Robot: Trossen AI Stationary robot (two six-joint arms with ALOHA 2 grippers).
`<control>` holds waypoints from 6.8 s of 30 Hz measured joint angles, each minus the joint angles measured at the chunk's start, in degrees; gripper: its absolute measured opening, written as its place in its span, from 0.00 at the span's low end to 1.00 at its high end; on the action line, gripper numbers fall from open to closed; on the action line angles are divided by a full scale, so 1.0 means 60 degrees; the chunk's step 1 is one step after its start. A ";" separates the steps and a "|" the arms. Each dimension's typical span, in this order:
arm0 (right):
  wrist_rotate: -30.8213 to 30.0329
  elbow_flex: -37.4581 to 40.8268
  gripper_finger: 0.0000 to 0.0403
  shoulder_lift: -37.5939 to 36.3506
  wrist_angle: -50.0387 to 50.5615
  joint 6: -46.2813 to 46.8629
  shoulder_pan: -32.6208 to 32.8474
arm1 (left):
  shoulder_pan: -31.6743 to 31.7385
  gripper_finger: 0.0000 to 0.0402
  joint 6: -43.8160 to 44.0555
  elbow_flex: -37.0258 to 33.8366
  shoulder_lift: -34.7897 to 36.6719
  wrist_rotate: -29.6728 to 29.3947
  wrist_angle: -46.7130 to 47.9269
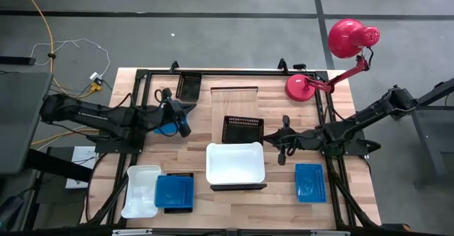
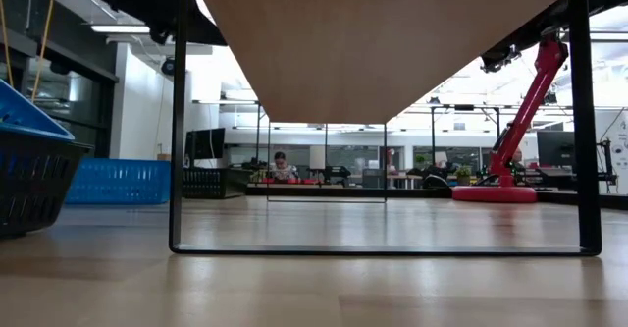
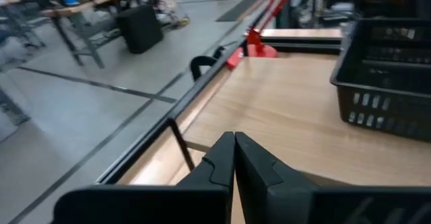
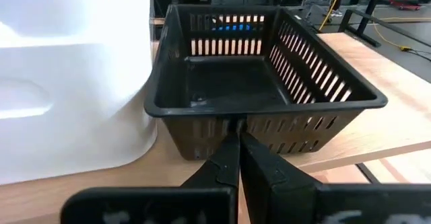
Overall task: Stack baskets on shelf by color
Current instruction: Put the right black bin on the shelf
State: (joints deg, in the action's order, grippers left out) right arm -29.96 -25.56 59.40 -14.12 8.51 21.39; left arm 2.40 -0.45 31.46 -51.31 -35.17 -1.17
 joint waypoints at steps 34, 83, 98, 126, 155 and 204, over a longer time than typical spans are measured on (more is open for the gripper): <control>0.2335 -0.0368 0.00 0.1137 -0.1387 0.0181 -0.1378 | 0.2057 0.00 -0.1155 -0.0007 -0.2405 0.3372 -0.3029; 0.2318 -0.0605 0.00 0.1129 -0.0814 -0.0126 -0.1371 | 0.2596 0.00 -0.1388 -0.0004 -0.5242 0.7386 -0.6302; 0.2271 -0.0605 0.00 0.1129 -0.0821 -0.0411 -0.1375 | 0.2327 0.00 -0.1707 0.0000 -0.3330 0.7849 -0.4063; 0.0256 -0.0605 0.00 -0.0590 0.2515 -0.2035 -0.2307 | 0.1626 0.00 -0.0200 0.0000 -0.0527 0.5554 -0.3252; -0.0285 -0.0724 0.00 -0.0608 -0.3549 -0.4223 -0.6028 | 0.3888 0.00 -0.3215 0.3074 -0.0187 0.5950 -0.0142; 0.2788 -0.5293 0.00 -0.0652 0.5954 0.3505 -0.6059 | 0.1966 0.00 0.6488 0.9781 -0.8240 0.5288 0.6740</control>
State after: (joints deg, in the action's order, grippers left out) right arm -13.23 -57.32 55.48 21.61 29.54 -14.96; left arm 14.20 38.48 90.15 -100.75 -3.44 39.27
